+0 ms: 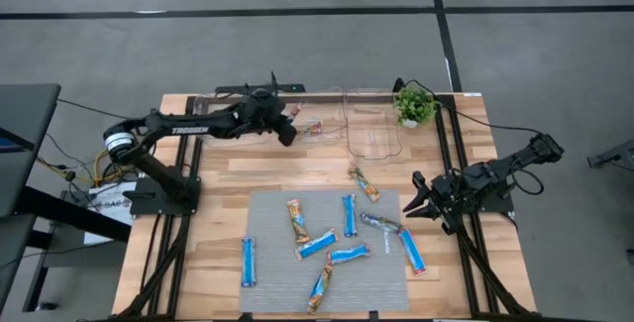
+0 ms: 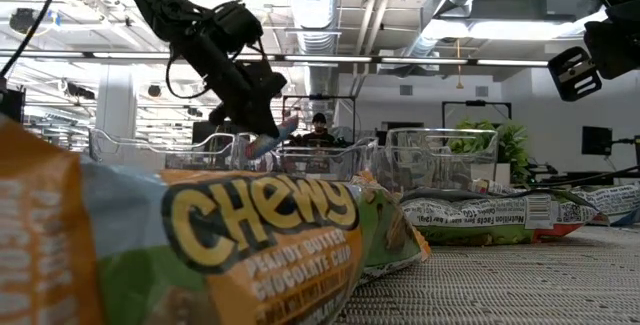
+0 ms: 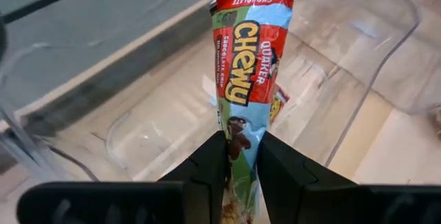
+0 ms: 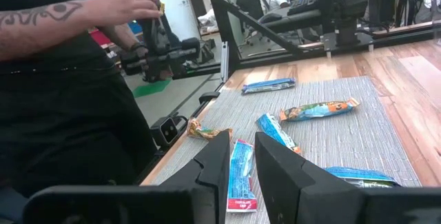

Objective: Pick and place Granola Bars by type
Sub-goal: Put the red granola bar into the middle transparent bin, then put the yellow granola bar into the right transparent bin

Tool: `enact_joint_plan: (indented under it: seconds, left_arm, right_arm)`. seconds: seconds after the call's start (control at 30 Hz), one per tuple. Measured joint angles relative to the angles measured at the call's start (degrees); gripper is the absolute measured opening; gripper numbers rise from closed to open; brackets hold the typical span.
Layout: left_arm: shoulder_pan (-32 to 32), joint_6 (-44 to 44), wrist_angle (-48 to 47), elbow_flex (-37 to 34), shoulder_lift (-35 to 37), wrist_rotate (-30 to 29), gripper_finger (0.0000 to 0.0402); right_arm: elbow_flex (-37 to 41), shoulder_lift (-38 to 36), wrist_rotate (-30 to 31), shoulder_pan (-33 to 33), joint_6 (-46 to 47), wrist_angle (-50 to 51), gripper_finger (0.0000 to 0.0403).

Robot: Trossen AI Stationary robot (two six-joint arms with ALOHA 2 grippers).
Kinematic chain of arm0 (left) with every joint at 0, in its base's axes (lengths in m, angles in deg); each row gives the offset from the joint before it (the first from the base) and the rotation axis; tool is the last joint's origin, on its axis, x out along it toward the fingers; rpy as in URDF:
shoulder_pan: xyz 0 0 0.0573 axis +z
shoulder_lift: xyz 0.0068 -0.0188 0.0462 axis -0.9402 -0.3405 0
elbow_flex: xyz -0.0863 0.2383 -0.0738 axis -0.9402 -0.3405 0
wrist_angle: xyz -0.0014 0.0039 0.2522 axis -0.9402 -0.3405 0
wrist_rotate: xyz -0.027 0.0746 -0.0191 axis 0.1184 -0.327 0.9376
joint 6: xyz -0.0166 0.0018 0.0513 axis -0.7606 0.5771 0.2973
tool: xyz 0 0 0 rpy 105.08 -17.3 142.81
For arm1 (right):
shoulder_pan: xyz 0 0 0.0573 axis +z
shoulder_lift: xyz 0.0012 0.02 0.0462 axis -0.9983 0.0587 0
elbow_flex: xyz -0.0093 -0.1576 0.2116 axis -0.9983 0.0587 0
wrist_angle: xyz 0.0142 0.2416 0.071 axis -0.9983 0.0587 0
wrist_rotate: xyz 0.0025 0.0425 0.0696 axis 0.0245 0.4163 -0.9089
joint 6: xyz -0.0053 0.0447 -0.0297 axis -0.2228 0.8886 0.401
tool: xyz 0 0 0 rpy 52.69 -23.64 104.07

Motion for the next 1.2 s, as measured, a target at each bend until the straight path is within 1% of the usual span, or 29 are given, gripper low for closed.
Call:
enact_joint_plan:
  seconds: [0.13, 0.23, 0.37, 0.5, 0.7, 0.87, 0.97, 1.07, 1.2]
  left_arm:
    - [-0.2, 0.0, 0.2, 0.0, -1.2, 0.1, 0.0072]
    - [-0.3, 0.1, 0.3, 0.0, -1.2, 0.1, 0.0080]
    - [-0.3, 1.2, 0.3, 0.0, -1.2, 0.1, 0.0103]
    - [-0.3, -0.2, 0.3, 0.0, -1.2, 0.7, 0.0127]
    - [-0.3, -0.5, 0.6, 0.6, -1.2, 4.5, 0.0137]
    - [-0.3, -0.6, 0.8, 3.1, -1.2, 6.7, 0.0137]
    - [-0.3, -0.7, 1.9, 4.8, -1.2, 9.1, 0.0137]
    - [-0.8, -2.4, 6.4, 5.9, -1.2, 12.7, 0.0137]
    - [-1.6, -7.0, 15.9, 6.4, -1.2, 18.9, 0.0137]
  right_arm:
    - [0.0, 0.0, 0.0, 0.0, 0.0, 0.0, 0.0062]
    - [0.0, 0.0, 0.0, 0.0, 0.0, 0.0, 0.0062]
    - [0.0, 0.0, 0.0, 0.0, 0.0, 0.0, 0.0062]
    - [0.0, 0.0, 0.0, 0.0, 0.0, 0.0, 0.0062]
    - [0.0, 0.0, 0.0, 0.0, 0.0, 0.0, 0.0062]
    - [0.0, 0.0, 0.0, 0.0, 0.0, 0.0, 0.0062]
    - [0.0, 0.0, 0.0, 0.0, 0.0, 0.0, 0.0062]
    - [0.0, 0.0, 0.0, 0.0, 0.0, 0.0, 0.0062]
    - [0.0, 0.0, 0.0, 0.0, 0.0, 0.0, 0.0062]
